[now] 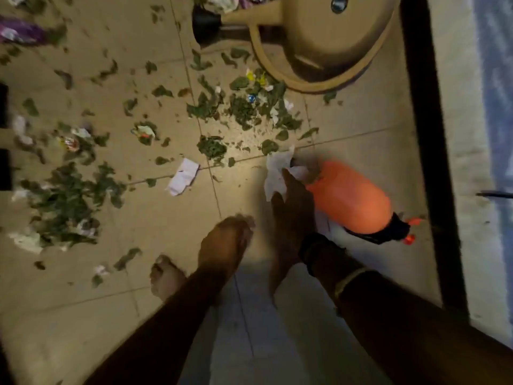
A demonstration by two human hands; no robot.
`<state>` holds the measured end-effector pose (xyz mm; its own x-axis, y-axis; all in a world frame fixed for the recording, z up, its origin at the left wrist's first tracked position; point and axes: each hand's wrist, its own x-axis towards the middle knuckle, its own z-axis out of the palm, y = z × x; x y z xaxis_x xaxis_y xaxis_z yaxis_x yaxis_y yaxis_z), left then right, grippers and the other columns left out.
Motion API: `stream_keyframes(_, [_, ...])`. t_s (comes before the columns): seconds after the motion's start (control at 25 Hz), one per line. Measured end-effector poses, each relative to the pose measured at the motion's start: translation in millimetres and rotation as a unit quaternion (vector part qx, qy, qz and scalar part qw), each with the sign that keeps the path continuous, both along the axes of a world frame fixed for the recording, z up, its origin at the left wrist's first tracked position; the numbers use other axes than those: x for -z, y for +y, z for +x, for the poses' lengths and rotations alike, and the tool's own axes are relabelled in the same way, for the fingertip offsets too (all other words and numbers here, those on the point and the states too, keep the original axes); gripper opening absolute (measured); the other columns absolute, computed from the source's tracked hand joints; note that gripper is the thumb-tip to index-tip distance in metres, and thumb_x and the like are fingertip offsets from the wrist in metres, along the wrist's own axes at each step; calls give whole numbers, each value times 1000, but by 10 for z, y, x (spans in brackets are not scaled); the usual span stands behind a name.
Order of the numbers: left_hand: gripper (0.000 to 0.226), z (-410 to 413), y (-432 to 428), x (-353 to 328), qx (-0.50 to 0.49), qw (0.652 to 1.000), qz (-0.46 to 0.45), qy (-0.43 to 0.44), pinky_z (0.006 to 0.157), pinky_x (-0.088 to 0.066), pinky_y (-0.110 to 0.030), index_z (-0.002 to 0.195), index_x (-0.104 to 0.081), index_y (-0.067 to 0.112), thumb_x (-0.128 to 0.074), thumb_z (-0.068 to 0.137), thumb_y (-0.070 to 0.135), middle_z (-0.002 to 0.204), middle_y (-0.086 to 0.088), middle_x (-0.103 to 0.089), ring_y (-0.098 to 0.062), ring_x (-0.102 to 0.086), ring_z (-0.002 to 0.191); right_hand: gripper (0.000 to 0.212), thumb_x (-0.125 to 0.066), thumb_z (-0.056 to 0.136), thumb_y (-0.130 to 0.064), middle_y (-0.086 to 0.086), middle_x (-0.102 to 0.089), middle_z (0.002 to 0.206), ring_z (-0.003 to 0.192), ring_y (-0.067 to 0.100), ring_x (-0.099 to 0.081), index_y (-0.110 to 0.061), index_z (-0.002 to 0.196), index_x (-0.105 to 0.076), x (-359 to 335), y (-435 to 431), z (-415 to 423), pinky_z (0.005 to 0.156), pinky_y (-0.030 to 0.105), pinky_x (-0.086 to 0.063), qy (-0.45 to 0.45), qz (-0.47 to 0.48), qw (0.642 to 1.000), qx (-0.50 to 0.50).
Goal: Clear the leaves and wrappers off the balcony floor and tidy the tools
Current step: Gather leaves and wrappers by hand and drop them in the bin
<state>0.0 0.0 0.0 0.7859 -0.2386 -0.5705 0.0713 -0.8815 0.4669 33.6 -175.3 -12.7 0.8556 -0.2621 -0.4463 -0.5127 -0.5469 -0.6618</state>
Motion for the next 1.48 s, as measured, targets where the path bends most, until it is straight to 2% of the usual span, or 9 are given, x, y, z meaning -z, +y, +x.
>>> stream_keyframes(0.16, [62, -144, 43, 967, 211, 965, 102, 119, 95, -47, -40, 156, -26, 30, -52, 100, 37, 152, -5, -39, -30, -50, 129, 87, -45, 87, -36, 34, -12, 163, 151, 47, -16, -6, 161, -11, 842, 155, 114, 119, 38, -10, 138, -67, 987, -47])
stream_keyframes(0.28, [54, 118, 139, 1321, 198, 975, 76, 61, 79, -49, -44, 150, -37, 25, -52, 100, 33, 135, -8, -46, -35, -60, 107, 104, -44, 74, -40, 34, 5, 164, 152, 49, 5, -4, 161, 1, 1076, 301, 316, 123, 47, 3, 166, -96, 981, 3])
stream_keyframes(0.48, [28, 997, 282, 1143, -43, 991, -42, -118, 74, -50, -39, 120, -61, 19, -65, 94, 28, 114, -7, -55, -26, -58, 94, 84, -57, 88, -15, 22, -7, 168, 156, 31, -4, -8, 161, -16, 850, 381, 845, 124, 19, -8, 27, 53, 998, -1])
stream_keyframes(0.6, [44, 1118, 480, 1008, -187, 965, 27, -184, 93, -43, -44, 131, -54, 17, -63, 93, 38, 130, -13, -52, -31, -50, 120, 73, -60, 88, -8, 19, -31, 162, 151, 32, -28, -10, 157, -34, 749, 38, 1034, 123, 42, -28, -22, -24, 995, 90])
stream_keyframes(0.76, [92, 1277, 432, 1283, -484, 864, 122, 67, 118, -15, -65, 161, -9, 14, -55, 94, 57, 166, -21, 2, -39, 3, 154, 96, -56, 78, -52, 21, -19, 165, 152, 41, -19, -15, 160, -21, 1023, -237, 1358, 121, 58, -26, 124, -58, 986, 99])
stream_keyframes(0.96, [84, 1712, -143, 1179, -337, 936, -58, -87, 121, -15, -56, 158, -19, 11, -57, 92, 43, 166, -22, -1, -37, 1, 154, 76, -60, 88, -1, 11, -37, 160, 148, 20, -31, -10, 157, -31, 934, 259, 1531, 122, 36, -28, 40, 52, 998, -14])
stream_keyframes(1.24, [120, 2861, 206, 1226, 74, 994, 73, -42, 109, -40, -59, 159, -13, 18, -87, 68, 41, 160, -17, -21, -43, -26, 142, 136, -94, 51, -52, 20, -34, 141, 120, 45, -51, -22, 158, -16, 1037, -282, 1885, 95, 53, -53, 130, -172, 954, -207])
stream_keyframes(1.36, [118, 2662, 108, 1259, 230, 967, 102, -46, 107, -39, -62, 158, -15, 24, -86, 66, 46, 163, -11, -16, -40, -20, 145, 119, -92, 64, -35, 21, -31, 145, 116, 45, -55, -17, 158, -21, 1104, -35, 1792, 96, 50, -52, 110, -166, 948, -249])
stream_keyframes(1.48, [98, 2368, 208, 1252, 129, 990, -19, -56, 117, -31, -54, 158, -24, 24, -75, 76, 45, 165, -8, -21, -32, -20, 150, 100, -86, 74, -27, 16, -36, 145, 125, 39, -52, -18, 155, -30, 1055, 38, 1739, 100, 45, -48, 85, -137, 969, -185])
